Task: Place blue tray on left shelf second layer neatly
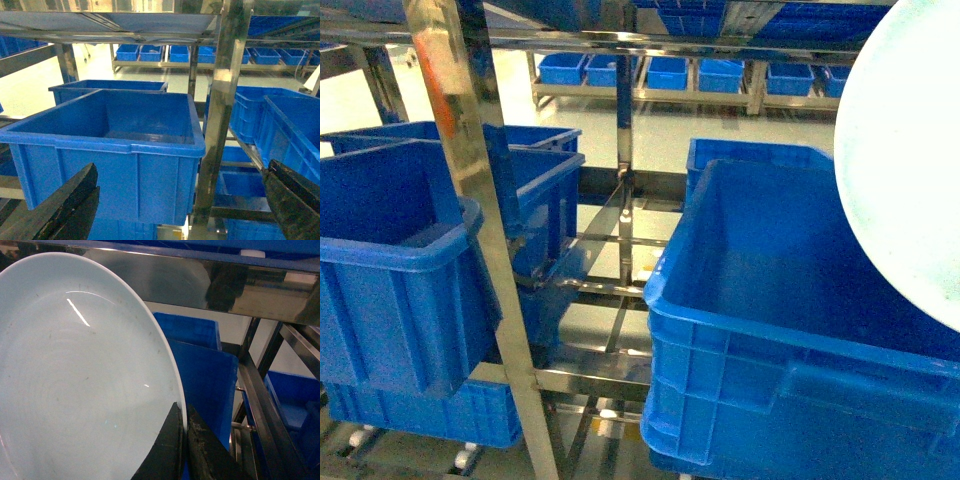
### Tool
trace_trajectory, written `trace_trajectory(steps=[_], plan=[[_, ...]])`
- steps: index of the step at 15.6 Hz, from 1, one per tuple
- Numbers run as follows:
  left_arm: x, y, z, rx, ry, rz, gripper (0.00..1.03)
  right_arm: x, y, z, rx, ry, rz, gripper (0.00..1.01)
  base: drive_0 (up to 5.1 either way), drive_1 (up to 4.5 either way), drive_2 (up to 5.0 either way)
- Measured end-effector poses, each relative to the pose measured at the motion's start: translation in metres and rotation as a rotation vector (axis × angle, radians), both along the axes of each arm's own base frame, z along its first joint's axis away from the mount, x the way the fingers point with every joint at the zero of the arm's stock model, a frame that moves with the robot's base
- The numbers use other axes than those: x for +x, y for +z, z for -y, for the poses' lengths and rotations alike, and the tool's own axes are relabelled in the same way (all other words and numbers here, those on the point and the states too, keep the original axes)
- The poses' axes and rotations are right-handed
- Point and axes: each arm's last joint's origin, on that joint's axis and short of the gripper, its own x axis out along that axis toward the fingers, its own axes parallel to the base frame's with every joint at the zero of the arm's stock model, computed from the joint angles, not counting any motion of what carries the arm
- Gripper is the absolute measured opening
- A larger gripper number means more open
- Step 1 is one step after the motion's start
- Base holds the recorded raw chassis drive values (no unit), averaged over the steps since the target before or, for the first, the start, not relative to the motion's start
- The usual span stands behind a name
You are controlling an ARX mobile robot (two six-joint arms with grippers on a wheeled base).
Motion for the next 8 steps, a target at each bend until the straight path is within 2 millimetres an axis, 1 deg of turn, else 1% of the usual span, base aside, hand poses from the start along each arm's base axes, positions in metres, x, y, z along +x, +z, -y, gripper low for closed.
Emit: trace_trajectory(steps=[8], plan=[[0.0000,0.0000,0.0000,0.000,0.000,0.000,0.98,0.0000,0.0000,0.0000,0.000,0.000,0.000,0.02,-2.2,-2.16,-2.2]])
